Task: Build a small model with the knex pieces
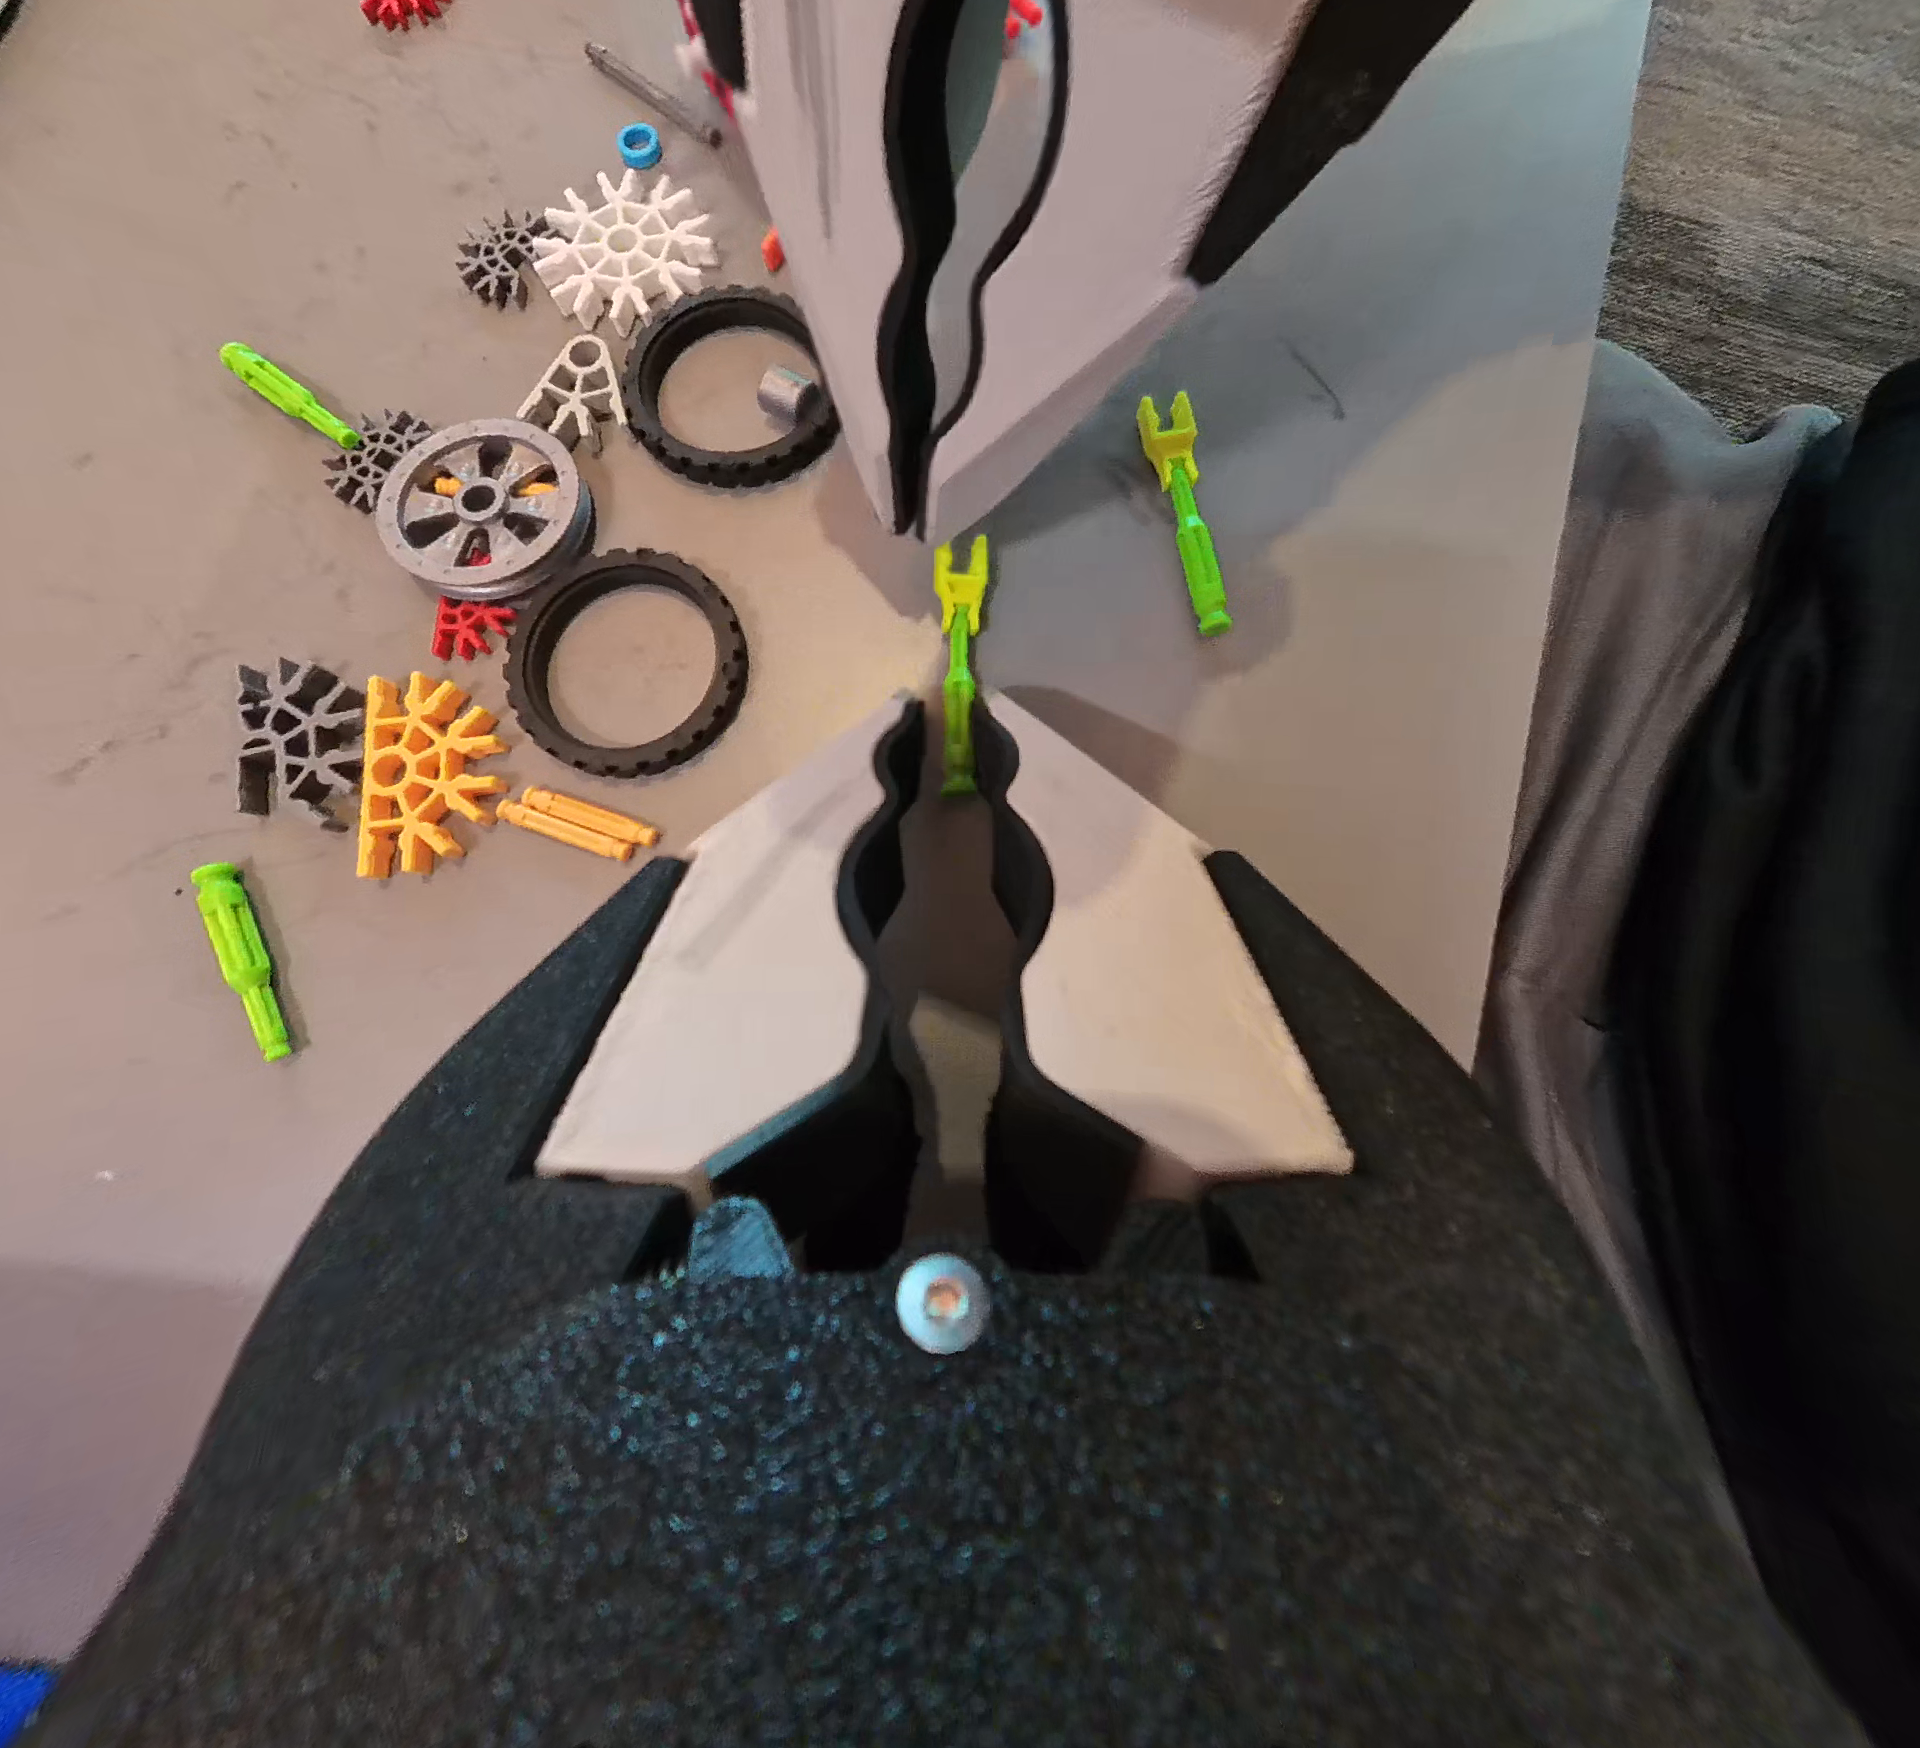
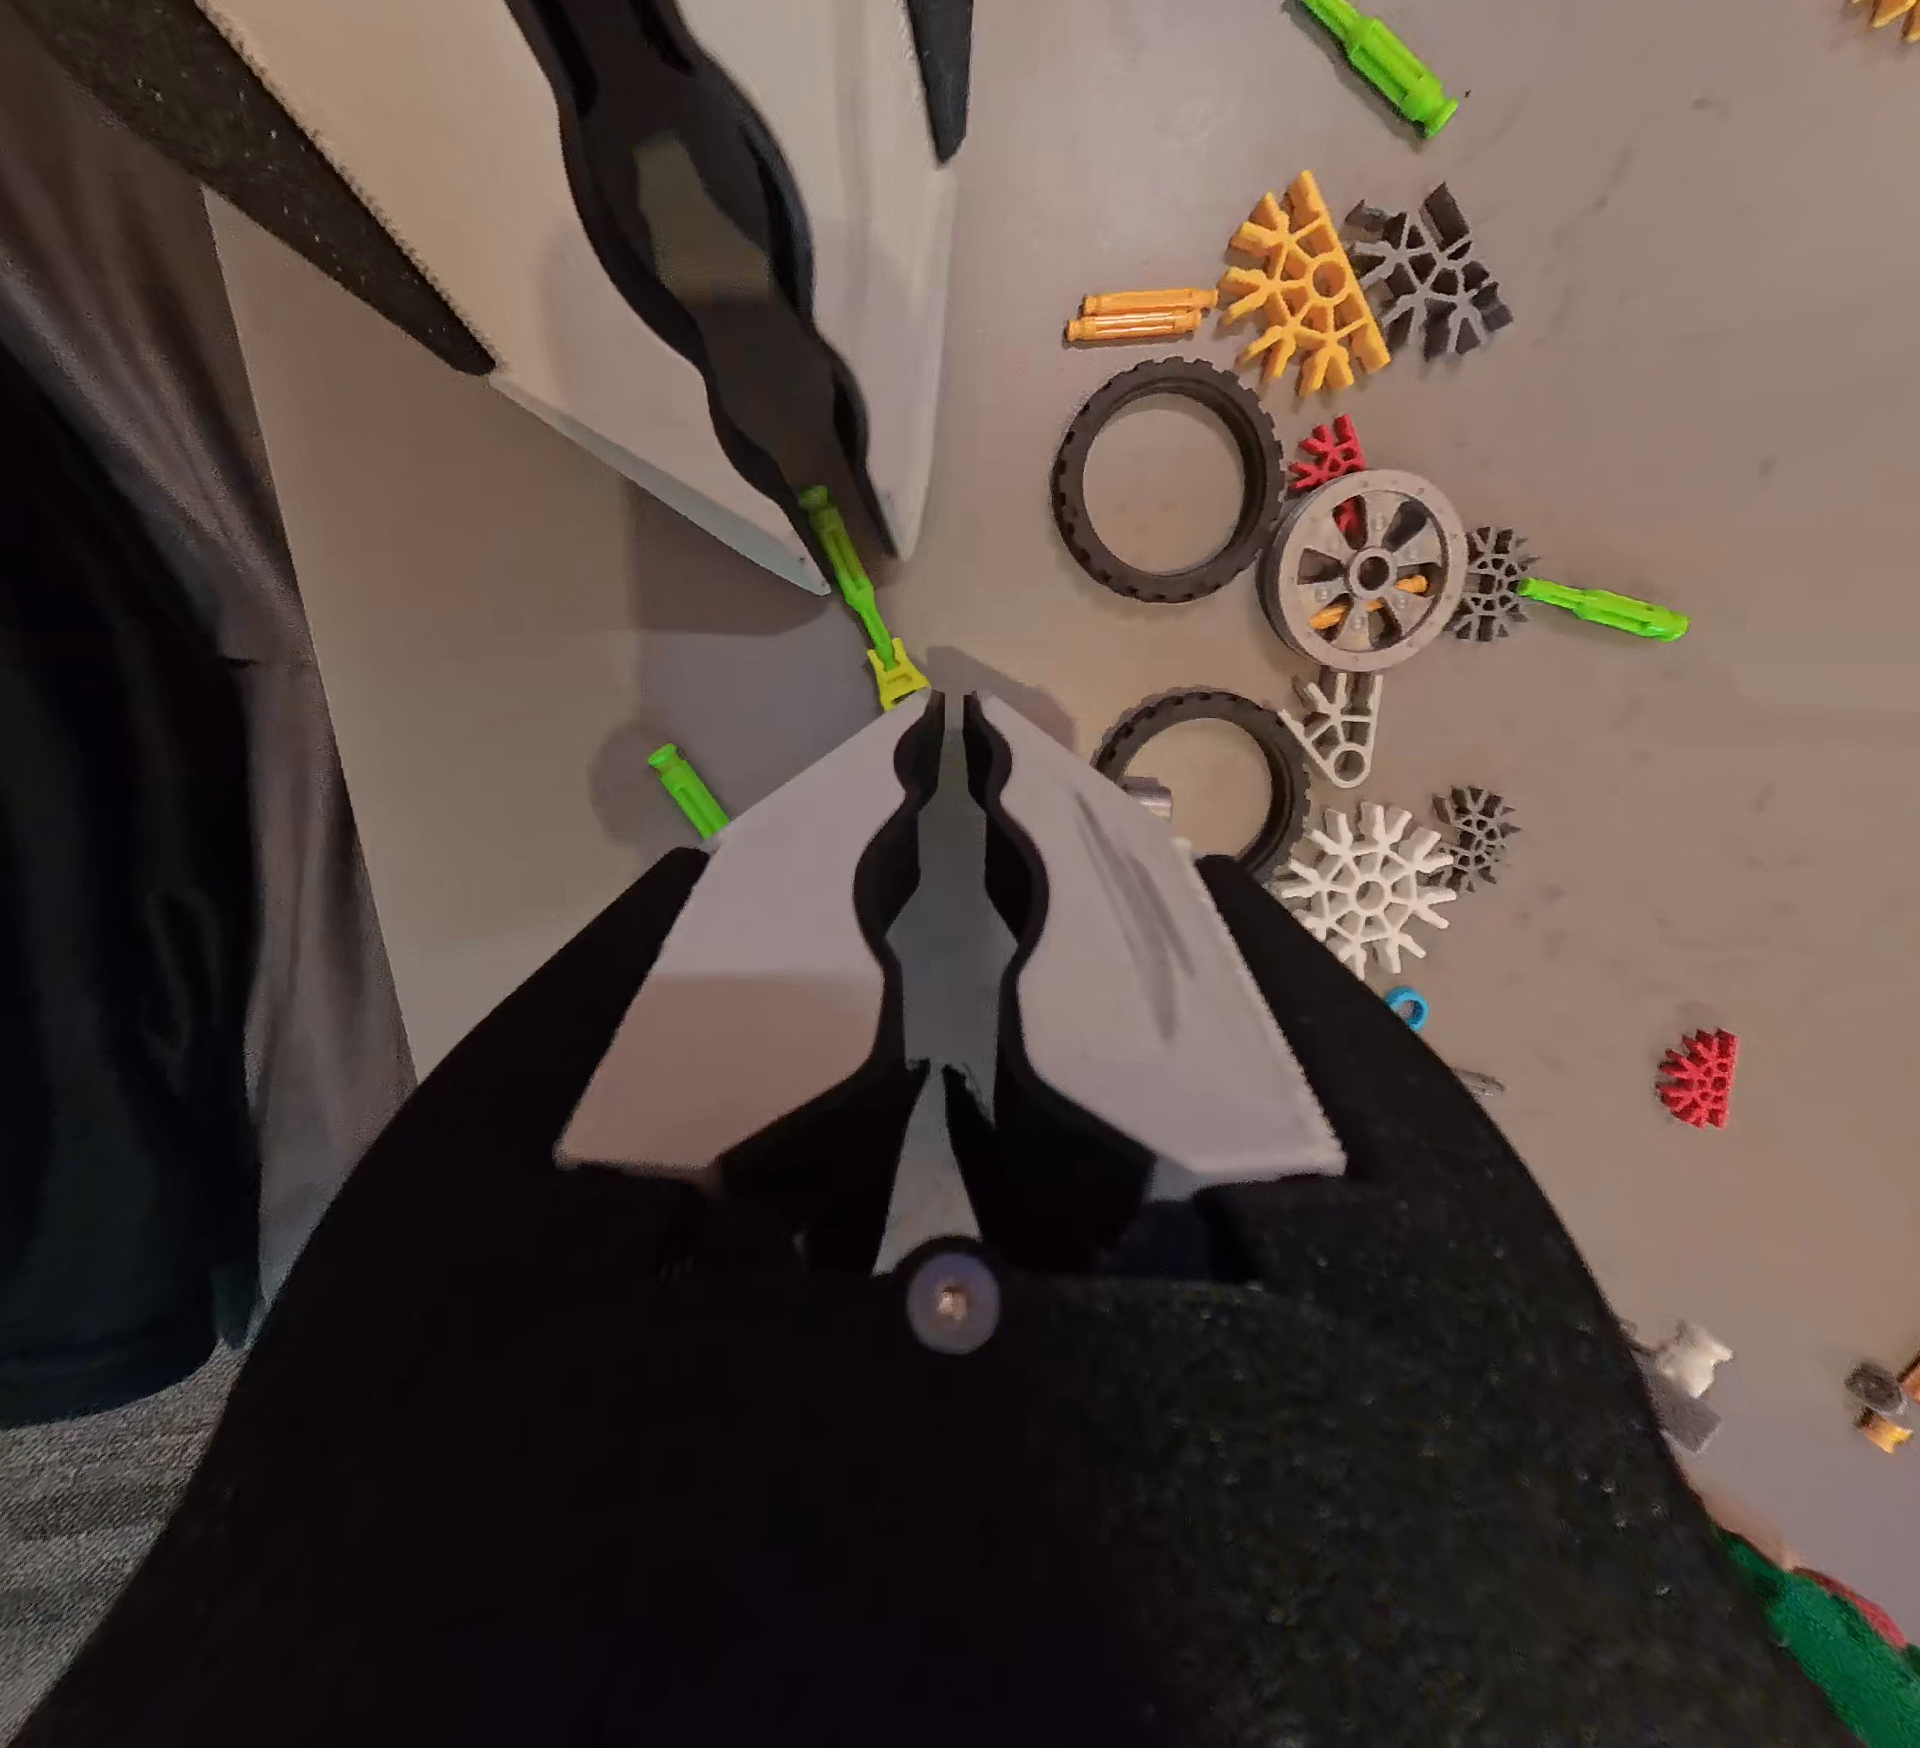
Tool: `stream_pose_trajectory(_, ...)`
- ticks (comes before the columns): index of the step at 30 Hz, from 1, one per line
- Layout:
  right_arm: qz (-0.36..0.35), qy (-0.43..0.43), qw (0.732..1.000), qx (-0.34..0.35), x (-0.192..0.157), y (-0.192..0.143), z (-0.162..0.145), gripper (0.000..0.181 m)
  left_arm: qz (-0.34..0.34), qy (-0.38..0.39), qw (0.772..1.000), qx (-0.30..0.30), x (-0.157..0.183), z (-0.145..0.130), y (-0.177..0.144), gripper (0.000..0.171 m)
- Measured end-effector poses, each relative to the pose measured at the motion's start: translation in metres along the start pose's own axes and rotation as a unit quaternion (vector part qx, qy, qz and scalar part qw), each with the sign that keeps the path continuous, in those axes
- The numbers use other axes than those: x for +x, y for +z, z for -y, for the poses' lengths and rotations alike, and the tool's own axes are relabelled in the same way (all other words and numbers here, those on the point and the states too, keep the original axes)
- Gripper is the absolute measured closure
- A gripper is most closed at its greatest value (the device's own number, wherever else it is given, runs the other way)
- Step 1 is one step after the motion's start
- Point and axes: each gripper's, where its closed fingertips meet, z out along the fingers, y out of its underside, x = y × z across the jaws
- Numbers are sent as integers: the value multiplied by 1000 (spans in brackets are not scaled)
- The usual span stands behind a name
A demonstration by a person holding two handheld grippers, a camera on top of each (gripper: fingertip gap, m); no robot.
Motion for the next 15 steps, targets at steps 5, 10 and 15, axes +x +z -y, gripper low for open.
stream_pose_trajectory(5,6,-5,1000,16,-6,7,-2,164,3,13,1000,-7,1,-3,-1,166)
stream_pose_trajectory(10,-2,-11,999,33,-11,8,-3,161,8,24,1000,-6,2,-3,-1,168)
stream_pose_trajectory(15,1,-14,998,65,-16,11,1,163,3,32,999,11,6,2,-2,168)
